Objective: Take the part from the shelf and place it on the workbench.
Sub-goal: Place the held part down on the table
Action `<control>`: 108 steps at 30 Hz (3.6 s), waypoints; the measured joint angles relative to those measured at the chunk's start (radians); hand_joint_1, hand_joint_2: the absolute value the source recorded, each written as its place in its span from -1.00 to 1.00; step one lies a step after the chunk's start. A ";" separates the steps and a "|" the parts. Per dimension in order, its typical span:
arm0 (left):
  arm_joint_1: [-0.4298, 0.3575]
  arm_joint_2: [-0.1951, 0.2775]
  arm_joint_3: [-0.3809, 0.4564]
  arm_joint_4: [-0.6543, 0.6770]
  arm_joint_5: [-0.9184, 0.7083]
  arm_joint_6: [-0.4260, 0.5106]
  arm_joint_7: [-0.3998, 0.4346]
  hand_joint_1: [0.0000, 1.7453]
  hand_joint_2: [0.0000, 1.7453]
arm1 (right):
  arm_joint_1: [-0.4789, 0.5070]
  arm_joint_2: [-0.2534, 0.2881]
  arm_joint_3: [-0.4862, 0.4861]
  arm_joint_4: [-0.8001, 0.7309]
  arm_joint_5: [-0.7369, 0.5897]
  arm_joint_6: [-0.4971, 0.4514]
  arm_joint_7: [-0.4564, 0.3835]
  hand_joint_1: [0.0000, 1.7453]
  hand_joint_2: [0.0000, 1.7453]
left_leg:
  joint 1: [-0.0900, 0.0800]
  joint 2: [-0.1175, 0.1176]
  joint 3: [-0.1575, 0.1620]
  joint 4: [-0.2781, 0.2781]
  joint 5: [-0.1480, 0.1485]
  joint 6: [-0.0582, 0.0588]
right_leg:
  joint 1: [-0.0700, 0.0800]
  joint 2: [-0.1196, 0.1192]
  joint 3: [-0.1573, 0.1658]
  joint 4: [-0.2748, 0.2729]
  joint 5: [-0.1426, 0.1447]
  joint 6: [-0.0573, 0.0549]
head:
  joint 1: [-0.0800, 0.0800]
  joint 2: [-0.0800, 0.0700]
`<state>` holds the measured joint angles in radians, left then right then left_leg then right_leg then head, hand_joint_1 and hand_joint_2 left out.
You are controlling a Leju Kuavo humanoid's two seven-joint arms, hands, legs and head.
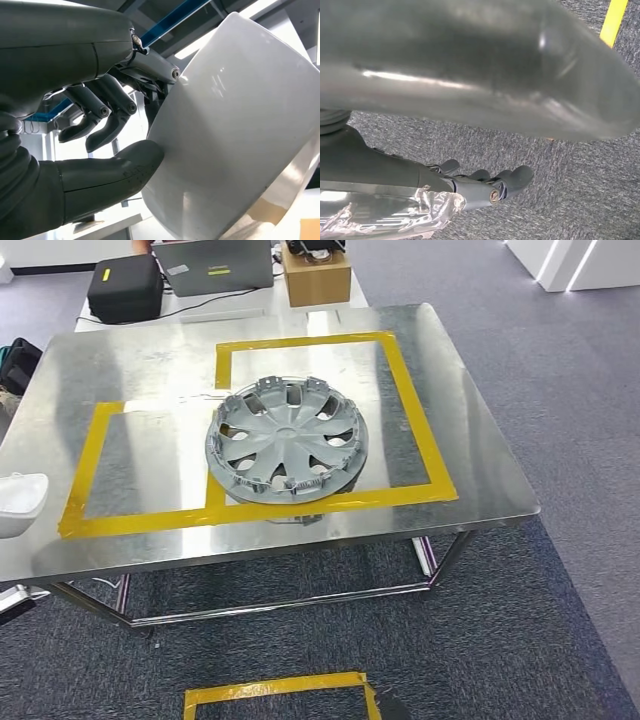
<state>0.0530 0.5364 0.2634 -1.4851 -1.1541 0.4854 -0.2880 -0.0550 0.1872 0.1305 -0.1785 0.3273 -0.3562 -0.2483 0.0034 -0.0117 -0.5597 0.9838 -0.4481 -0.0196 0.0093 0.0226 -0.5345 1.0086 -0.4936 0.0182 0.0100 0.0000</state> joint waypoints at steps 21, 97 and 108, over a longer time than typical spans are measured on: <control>-0.003 -0.044 -0.044 0.000 -0.054 0.002 -0.002 1.00 1.00 | -0.005 0.001 0.000 -0.001 0.008 0.002 0.002 -1.00 -1.00 | 0.000 0.000 0.000 0.000 0.000 0.000 | 0.000 0.000 0.000 -0.001 0.000 0.000 | 0.000 0.000; -0.010 -0.080 -0.187 0.003 -0.154 0.007 0.002 1.00 1.00 | -0.018 0.014 0.004 -0.007 0.035 0.005 0.019 -1.00 -1.00 | 0.000 0.000 0.000 0.000 0.000 0.000 | -0.001 0.000 0.001 -0.002 0.001 0.001 | 0.000 0.000; -0.014 -0.080 -0.204 0.003 -0.154 0.007 0.002 1.00 1.00 | -0.018 0.014 0.004 -0.010 0.035 0.006 0.019 -1.00 -1.00 | -0.001 0.000 0.000 0.000 0.000 0.000 | -0.001 0.000 0.001 -0.002 0.001 0.001 | 0.000 0.000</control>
<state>0.0391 0.4566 0.0594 -1.4817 -1.3085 0.4926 -0.2857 -0.0729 0.2010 0.1348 -0.1884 0.3624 -0.3506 -0.2289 0.0029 -0.0118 -0.5595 0.9839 -0.4483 -0.0193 0.0086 0.0227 -0.5337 1.0066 -0.4928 0.0194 0.0099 0.0000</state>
